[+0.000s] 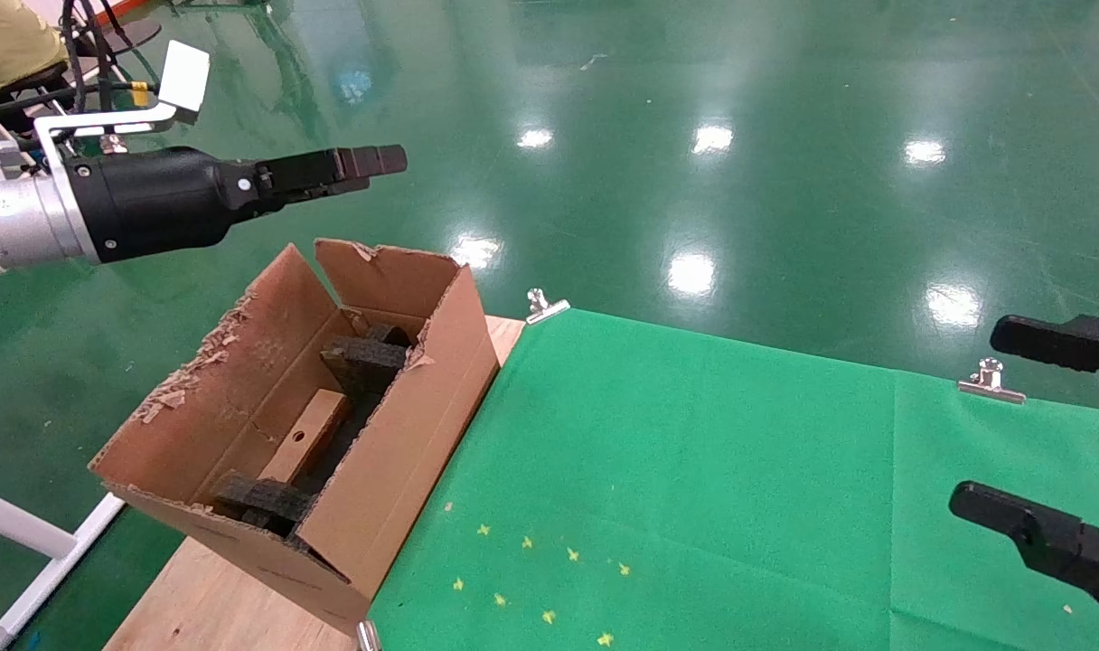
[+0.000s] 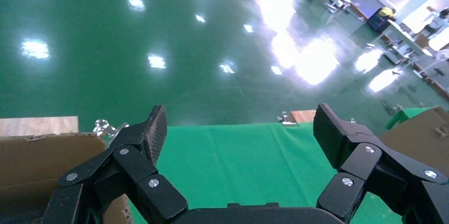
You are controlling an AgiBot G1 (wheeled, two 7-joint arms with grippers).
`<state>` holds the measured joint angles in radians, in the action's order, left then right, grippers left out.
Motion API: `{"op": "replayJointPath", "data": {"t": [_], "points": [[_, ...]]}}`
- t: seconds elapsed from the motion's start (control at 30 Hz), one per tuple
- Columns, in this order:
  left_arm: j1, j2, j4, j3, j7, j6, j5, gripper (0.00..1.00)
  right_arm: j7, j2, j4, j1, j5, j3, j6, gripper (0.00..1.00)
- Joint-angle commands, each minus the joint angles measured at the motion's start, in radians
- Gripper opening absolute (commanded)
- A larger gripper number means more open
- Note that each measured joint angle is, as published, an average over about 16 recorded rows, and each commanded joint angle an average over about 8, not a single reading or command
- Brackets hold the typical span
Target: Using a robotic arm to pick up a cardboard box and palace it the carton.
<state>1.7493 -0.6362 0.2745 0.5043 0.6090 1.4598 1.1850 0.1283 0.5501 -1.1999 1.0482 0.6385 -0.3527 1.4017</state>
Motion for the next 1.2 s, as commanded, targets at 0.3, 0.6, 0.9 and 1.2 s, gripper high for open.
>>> {"op": "replayJointPath", "data": {"t": [0.3, 0.6, 0.9, 1.2], "points": [[-0.070, 0.002, 0.102, -0.022, -0.045, 0.001, -0.045, 1.00, 0.000, 0.000, 0.000, 0.000, 0.000, 0.000, 0.000, 1.00], [-0.172, 0.006, 0.256, -0.056, -0.108, 0.007, -0.114, 1.00, 0.000, 0.000, 0.000, 0.000, 0.000, 0.000, 0.000, 1.00], [-0.275, 0.010, 0.409, -0.091, -0.172, 0.013, -0.183, 1.00, 0.000, 0.000, 0.000, 0.000, 0.000, 0.000, 0.000, 1.00], [-0.377, 0.014, 0.563, -0.125, -0.236, 0.019, -0.253, 1.00, 0.000, 0.000, 0.000, 0.000, 0.000, 0.000, 0.000, 1.00]]}}
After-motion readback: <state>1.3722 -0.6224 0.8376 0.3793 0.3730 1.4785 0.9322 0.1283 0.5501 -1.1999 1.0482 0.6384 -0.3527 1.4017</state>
